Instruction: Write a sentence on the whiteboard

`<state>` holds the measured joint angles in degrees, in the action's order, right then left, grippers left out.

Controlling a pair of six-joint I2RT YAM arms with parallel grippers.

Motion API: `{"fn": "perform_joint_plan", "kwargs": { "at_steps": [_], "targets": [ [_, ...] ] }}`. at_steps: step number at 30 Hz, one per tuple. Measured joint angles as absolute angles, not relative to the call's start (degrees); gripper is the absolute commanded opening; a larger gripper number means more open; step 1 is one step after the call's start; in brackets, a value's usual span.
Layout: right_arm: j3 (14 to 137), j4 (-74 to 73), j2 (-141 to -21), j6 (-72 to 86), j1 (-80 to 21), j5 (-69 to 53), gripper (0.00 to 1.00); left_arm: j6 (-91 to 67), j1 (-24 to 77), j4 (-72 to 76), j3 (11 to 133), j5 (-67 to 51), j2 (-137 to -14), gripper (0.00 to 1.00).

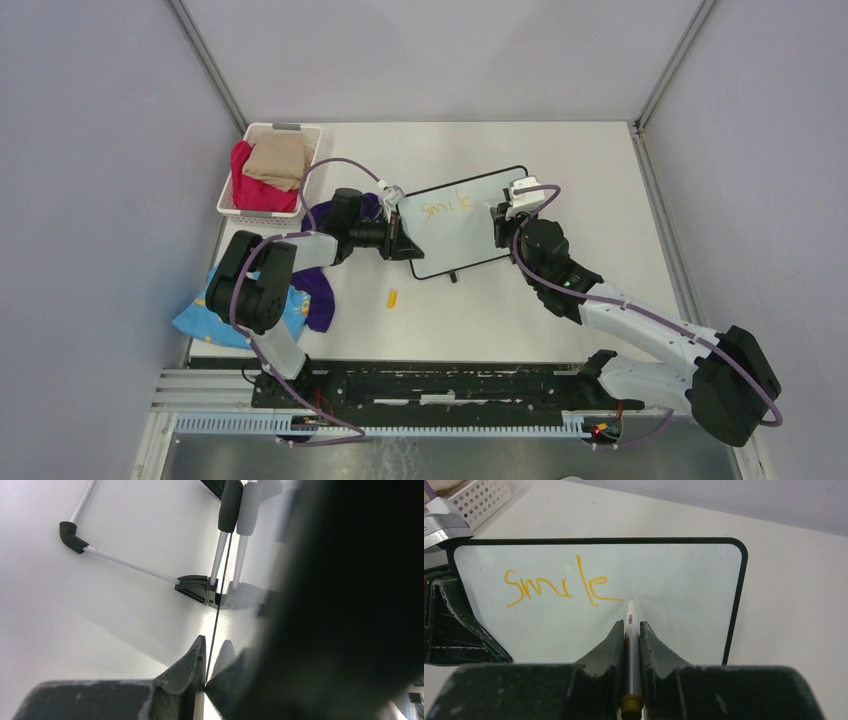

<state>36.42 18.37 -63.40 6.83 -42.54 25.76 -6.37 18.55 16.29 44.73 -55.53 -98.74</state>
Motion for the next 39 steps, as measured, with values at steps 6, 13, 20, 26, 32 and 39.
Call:
{"fn": "perform_joint_plan", "kwargs": {
  "at_steps": [6, 13, 20, 26, 32, 39],
  "targets": [
    [35.7, 19.8, -63.0, 7.4, -41.5, 25.5, 0.0, -6.3, 18.5, 16.2, 44.8, -55.5, -98.7, 0.19],
    [35.7, 21.4, -63.5, 7.7, -41.4, 25.1, 0.0, -6.3, 18.5, 16.1, 44.8, -55.5, -98.7, 0.19],
    [35.7, 21.5, -65.4, 7.7, -41.1, 24.3, 0.0, -6.3, 18.5, 15.9, 44.9, -55.5, -98.7, 0.19],
    [35.7, 21.6, -66.5, 7.9, -41.1, 24.2, 0.0, -6.3, 18.6, 15.7, 45.0, -55.4, -98.7, 0.19],
    [35.7, 21.6, -66.5, 8.1, -41.1, 23.9, 0.0, -6.3, 18.6, 15.7, 45.0, -55.3, -98.7, 0.19],
    [35.0, 20.4, -64.7, 9.2, -41.1, 22.7, 0.0, -6.3, 18.6, 15.7, 45.1, -55.3, -98.8, 0.19]
  ]
}}
